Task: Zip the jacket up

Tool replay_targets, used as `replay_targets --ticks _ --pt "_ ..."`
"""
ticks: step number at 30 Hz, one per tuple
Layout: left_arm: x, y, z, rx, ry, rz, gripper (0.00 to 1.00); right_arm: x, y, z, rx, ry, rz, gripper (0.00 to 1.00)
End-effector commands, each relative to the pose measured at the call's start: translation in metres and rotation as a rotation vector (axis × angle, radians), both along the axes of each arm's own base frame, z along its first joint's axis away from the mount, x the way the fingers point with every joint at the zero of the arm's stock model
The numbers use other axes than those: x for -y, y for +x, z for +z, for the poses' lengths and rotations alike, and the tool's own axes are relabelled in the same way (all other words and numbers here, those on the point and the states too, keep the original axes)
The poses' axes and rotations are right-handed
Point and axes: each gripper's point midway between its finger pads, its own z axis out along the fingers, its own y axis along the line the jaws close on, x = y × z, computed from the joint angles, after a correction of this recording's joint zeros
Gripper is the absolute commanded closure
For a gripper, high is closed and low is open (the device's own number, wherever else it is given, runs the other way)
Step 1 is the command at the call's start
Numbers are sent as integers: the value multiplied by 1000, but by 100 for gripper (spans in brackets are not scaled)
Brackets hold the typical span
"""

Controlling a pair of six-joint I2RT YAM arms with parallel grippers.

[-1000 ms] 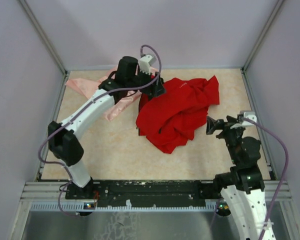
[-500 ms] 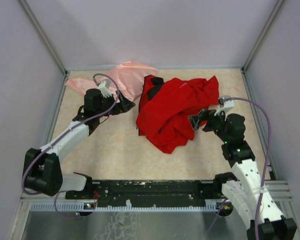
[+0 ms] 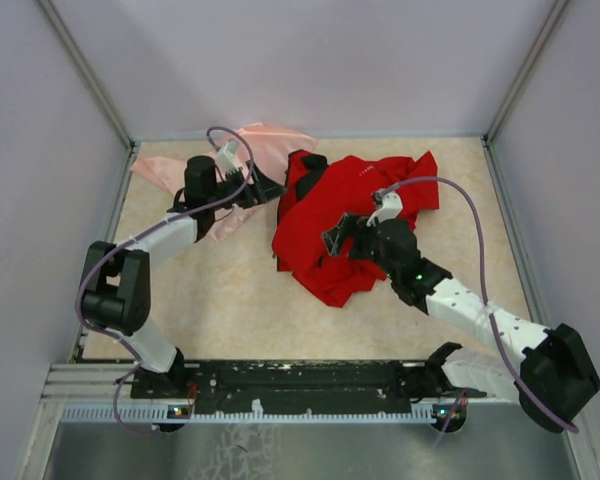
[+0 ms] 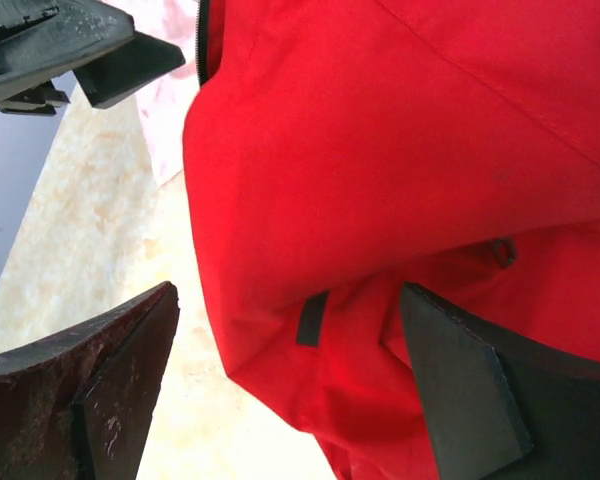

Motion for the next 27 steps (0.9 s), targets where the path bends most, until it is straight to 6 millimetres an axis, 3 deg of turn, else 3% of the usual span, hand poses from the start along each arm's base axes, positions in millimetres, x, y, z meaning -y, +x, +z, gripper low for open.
replay_targets --ticks 1,9,13,15,22,24,27 --pt "12 9 17 73 -16 -68 13 -20 27 52 109 154 -107 9" --pt "39 18 -8 34 39 -116 20 -33 46 32 61 172 -150 18" --pt "45 20 -16 16 73 -115 29 -30 46 30 49 123 -151 37" --pt "43 23 -15 29 90 -100 39 -17 43 31 60 72 -175 47" --pt "30 34 -6 64 164 -21 93 39 31 35 49 -10 -222 98" --pt "26 36 -3 74 190 -1 100 53 27 38 54 -40 -236 100" --pt "18 38 4 91 234 33 100 73 21 47 78 -92 -260 100"
